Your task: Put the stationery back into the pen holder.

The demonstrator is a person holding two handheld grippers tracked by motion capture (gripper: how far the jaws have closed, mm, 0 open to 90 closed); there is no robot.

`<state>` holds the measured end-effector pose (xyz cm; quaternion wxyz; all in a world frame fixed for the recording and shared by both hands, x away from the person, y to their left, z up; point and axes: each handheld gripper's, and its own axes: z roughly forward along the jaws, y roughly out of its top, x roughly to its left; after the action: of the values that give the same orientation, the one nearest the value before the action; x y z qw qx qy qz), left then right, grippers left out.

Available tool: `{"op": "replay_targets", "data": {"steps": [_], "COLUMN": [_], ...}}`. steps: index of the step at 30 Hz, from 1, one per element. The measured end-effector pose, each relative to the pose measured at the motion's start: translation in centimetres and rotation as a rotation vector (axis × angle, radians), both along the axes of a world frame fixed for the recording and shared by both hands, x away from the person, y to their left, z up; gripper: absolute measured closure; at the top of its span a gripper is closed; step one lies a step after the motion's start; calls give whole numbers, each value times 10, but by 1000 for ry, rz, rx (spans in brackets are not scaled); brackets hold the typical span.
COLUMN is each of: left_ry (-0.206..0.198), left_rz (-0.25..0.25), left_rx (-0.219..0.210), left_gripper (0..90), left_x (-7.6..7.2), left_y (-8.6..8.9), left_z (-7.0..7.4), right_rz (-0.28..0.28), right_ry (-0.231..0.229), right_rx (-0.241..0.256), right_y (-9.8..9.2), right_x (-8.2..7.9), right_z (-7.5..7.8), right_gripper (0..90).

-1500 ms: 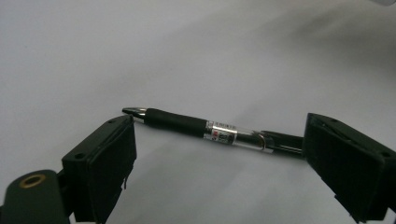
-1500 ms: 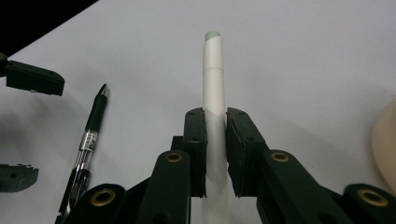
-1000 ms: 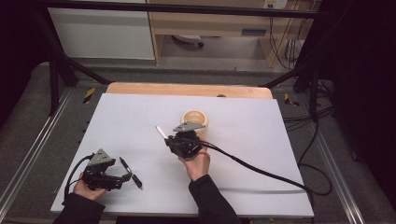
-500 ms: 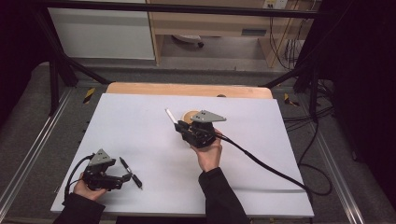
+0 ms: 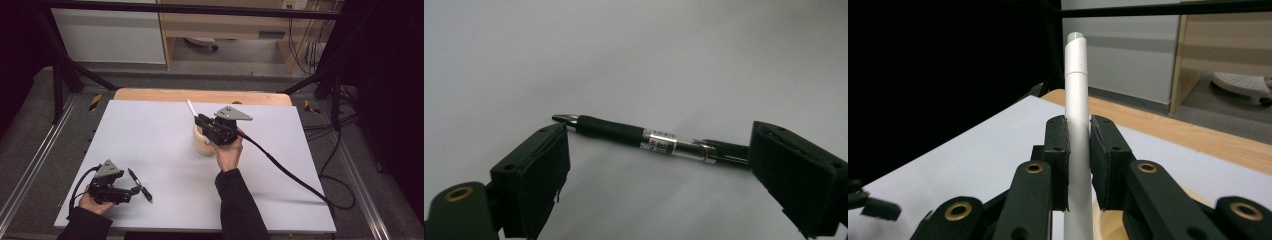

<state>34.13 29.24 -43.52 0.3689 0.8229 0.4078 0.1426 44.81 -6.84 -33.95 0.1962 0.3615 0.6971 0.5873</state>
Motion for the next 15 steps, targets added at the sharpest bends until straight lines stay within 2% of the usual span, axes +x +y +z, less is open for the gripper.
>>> {"op": "replay_targets", "data": {"steps": [5, 10, 15], "left_ry": [1, 2, 2], "left_rz": [2, 3, 3], "left_rx": [-3, -5, -6], "left_gripper": [100, 100, 100], "left_x": [0, 0, 0], "left_y": [0, 0, 0], "left_z": [0, 0, 0], "right_rz": [-25, -44, -48], "right_ry": [-20, -20, -16], "right_rx": [18, 32, 12], "right_y": [-8, -12, -12], "right_x": [14, 27, 39], "right_z": [1, -1, -7], "right_gripper": [789, 790, 789]}}
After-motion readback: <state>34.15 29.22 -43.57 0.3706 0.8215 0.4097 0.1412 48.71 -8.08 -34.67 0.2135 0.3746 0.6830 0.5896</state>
